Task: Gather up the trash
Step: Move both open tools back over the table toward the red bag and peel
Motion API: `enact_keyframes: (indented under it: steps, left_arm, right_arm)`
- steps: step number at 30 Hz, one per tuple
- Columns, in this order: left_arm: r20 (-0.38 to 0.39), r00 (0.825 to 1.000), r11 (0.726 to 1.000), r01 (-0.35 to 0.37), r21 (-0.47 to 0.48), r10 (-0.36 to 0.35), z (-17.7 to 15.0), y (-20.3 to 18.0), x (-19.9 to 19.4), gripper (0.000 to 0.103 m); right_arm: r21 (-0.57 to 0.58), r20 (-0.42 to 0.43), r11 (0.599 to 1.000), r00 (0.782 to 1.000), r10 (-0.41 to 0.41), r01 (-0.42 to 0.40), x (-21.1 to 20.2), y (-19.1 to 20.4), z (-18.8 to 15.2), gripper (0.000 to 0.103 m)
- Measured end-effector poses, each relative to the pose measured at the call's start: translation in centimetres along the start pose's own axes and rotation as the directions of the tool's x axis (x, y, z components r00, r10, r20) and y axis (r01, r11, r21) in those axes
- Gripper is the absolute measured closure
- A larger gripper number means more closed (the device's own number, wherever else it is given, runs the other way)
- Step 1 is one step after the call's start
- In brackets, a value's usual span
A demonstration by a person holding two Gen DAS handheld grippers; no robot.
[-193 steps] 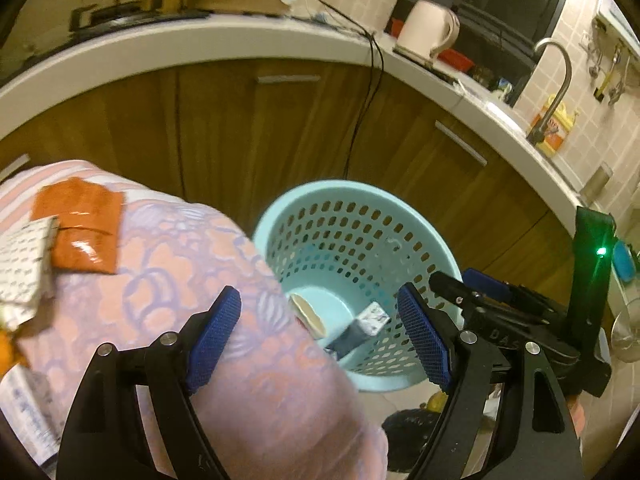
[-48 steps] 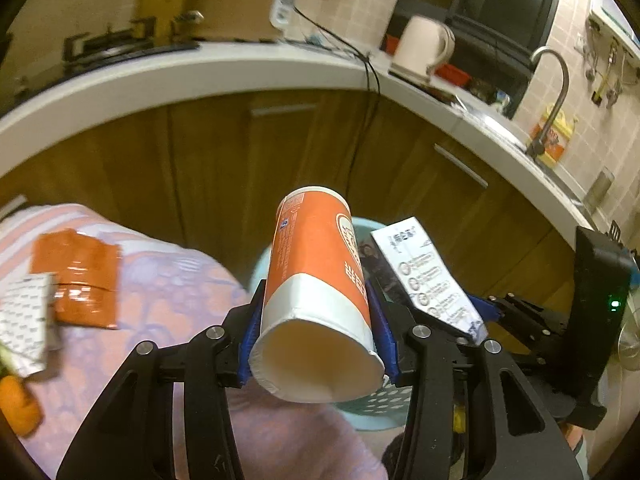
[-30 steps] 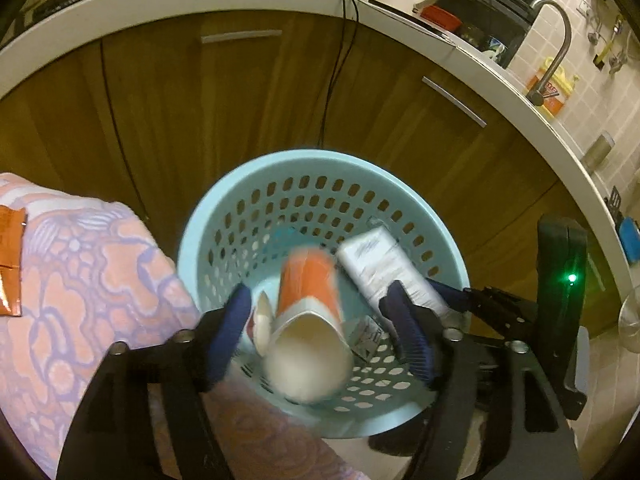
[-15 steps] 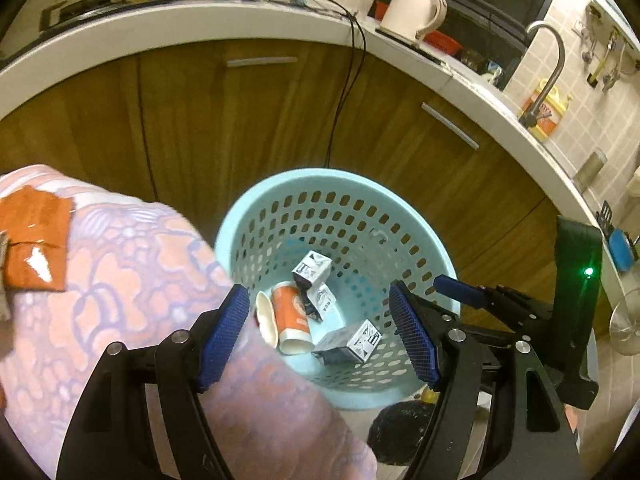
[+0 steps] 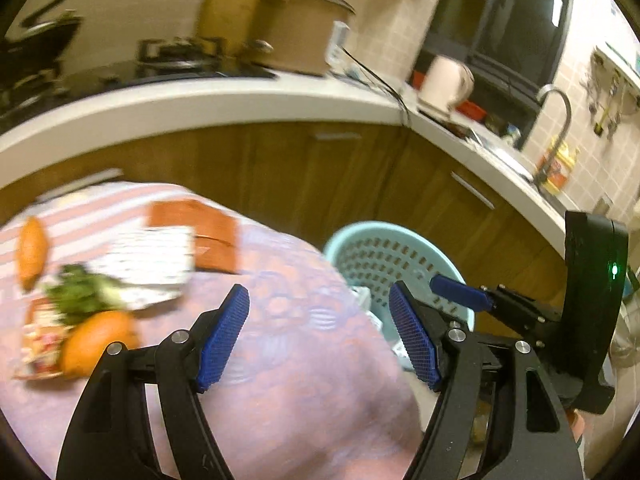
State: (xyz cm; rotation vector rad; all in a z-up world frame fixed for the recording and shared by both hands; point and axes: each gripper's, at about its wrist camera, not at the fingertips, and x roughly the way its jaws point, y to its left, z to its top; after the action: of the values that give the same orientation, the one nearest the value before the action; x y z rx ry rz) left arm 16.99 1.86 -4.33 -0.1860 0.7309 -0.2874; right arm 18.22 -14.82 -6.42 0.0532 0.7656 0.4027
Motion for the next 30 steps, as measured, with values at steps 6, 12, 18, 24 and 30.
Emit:
enact_keyframes:
  steps: [6, 12, 18, 24, 30]
  left_arm:
    - [0.089, 0.990, 0.992, -0.100, -0.073, 0.107, -0.6, 4.9, -6.3, 0.032]
    - [0.129, 0.953, 0.951, -0.250, -0.180, 0.275, -2.2, 10.9, -11.8, 0.032]
    - [0.126, 0.880, 0.859, -0.402, -0.318, 0.458, -4.2, 17.8, -16.7, 0.022]
    - [0.069, 0.827, 0.767, -0.482, -0.424, 0.558, -5.1, 24.2, -18.6, 0.020]
    - [-0.010, 0.862, 0.759, -0.451, -0.470, 0.506, -5.3, 28.1, -16.2, 0.019]
  right_arm:
    - [-0.069, 0.011, 0.994, 0.996, 0.084, -0.083, 0.9, 6.1, 0.1, 0.053]
    - [-0.096, 0.000, 0.985, 0.989, 0.145, -0.144, 2.9, 10.1, -0.6, 0.056]
    - [-0.086, -0.046, 0.980, 0.984, 0.174, -0.177, 5.4, 12.3, -1.3, 0.067]
    - [-0.114, -0.063, 0.975, 0.980, 0.187, -0.193, 6.0, 14.2, -0.3, 0.067]
    - [-0.172, -0.051, 0.964, 0.979, 0.197, -0.203, 5.9, 16.8, 1.8, 0.067]
